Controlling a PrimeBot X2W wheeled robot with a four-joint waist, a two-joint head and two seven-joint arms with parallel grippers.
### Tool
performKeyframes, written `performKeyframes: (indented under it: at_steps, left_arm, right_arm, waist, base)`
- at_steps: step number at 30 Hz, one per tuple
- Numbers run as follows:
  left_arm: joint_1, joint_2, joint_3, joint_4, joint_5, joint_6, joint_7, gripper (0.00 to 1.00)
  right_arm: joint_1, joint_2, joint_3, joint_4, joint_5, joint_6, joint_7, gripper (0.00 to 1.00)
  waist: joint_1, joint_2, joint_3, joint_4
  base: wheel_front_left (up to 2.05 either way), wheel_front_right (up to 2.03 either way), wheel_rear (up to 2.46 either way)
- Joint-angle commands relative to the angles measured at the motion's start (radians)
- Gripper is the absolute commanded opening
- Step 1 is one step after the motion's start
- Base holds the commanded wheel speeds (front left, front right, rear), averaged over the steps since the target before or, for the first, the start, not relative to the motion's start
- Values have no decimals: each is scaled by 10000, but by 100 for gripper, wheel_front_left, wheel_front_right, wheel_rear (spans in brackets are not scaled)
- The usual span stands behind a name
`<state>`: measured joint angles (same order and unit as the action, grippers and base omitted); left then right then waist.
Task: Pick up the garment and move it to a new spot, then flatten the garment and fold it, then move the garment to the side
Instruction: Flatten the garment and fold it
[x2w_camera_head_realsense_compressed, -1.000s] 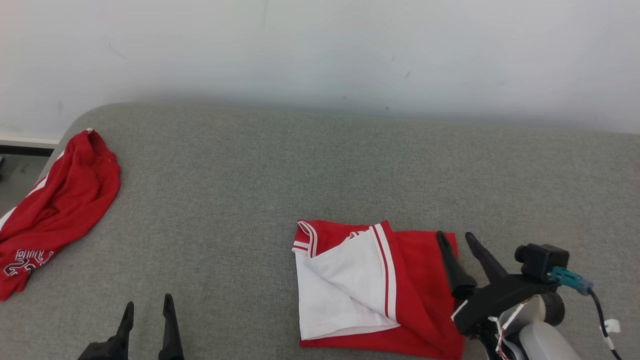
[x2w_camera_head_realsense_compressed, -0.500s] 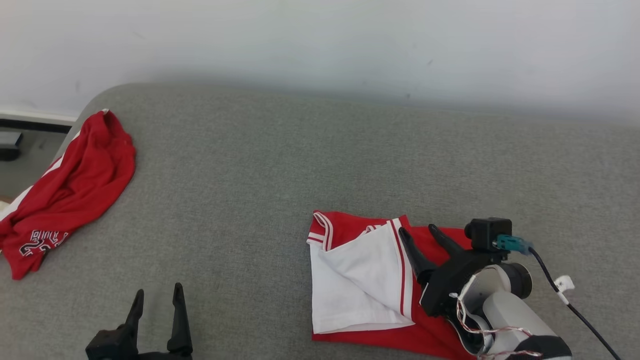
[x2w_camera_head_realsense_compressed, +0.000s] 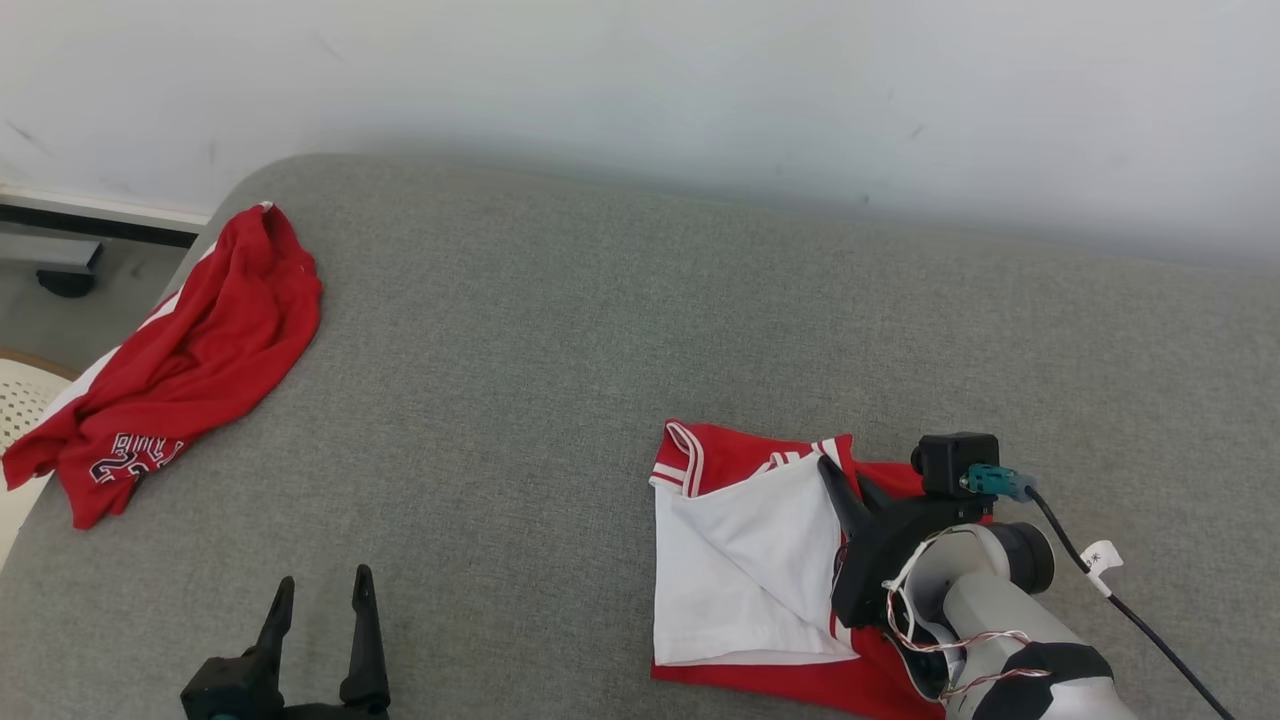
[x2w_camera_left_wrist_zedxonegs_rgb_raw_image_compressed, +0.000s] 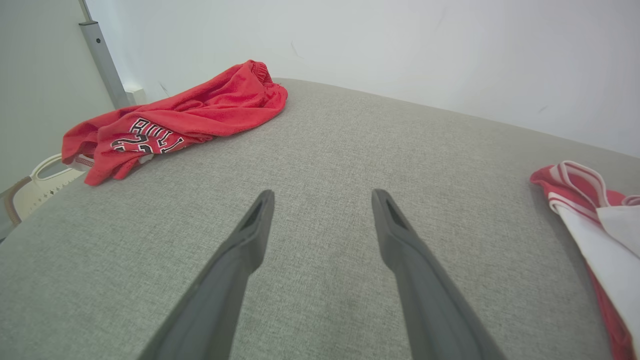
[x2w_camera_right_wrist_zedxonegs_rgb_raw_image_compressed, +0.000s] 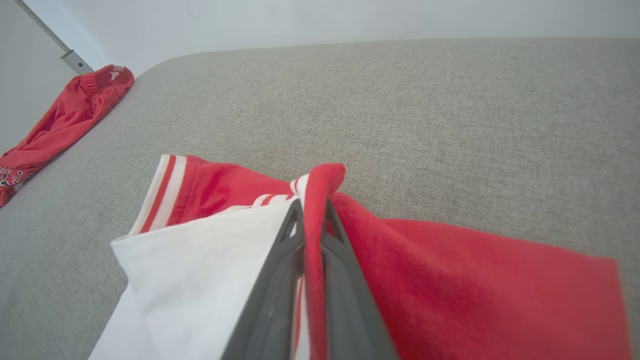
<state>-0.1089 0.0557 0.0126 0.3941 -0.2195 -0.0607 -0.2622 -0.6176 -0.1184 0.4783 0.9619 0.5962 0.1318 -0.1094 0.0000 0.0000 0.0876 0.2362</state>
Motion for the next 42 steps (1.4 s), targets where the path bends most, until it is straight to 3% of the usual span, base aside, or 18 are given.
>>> performKeyframes:
  at_steps: [1, 7, 14, 23, 24, 25, 26, 34, 42]
  left_arm:
    - [74, -21, 49, -16, 111, 33, -26, 100]
    - [301, -24, 186, 0, 77, 44, -26, 100]
    - [471, -31, 385, -91, 32, 70, -25, 100]
    - [439, -39, 507, -107, -33, 123, -25, 100]
    - [437, -40, 517, -103, -22, 131, -25, 100]
    - [433, -41, 526, -96, -7, 142, -25, 100]
    - [436, -41, 535, -93, 3, 157, -25, 100]
    - [550, -45, 613, -141, 26, 158, -25, 100]
    - [703, -43, 708, -349, 74, 139, -25, 100]
  right_arm:
    - [-53, -32, 116, 98, 96, -25, -147, 0]
    - [311, -167, 811, -438, 644, -25, -812, 0]
    - [1297, -609, 1866, -2379, 1428, -25, -1058, 0]
    - [2973, -851, 2788, -5005, 2353, -25, -591, 0]
    - [3164, -843, 2863, -5200, 2449, -25, -467, 25]
    - [3293, -849, 2909, -5411, 2517, -25, -405, 66]
    - [3416, -868, 2886, -5561, 2608, -25, -325, 99]
    - [4068, -1066, 2162, -6425, 2566, -25, -423, 100]
    - [4368, -1020, 500, -6889, 1546, -25, -896, 100]
  waist:
    - [0, 0, -98, -18]
    - [0, 0, -388, -182]
    - [0, 0, -438, -477]
    - [0, 0, -394, -688]
    - [0, 0, -406, -699]
    - [0, 0, -422, -708]
    - [0, 0, -437, -722]
    - [0, 0, -559, -848]
    - [0, 0, -624, -1105]
  base:
    - [0, 0, 0]
    - [0, 0, 0]
    - [0, 0, 0]
    - [0, 0, 0]
    - [0, 0, 0]
    - [0, 0, 0]
    - [0, 0, 0]
    - [0, 0, 0]
    - [0, 0, 0]
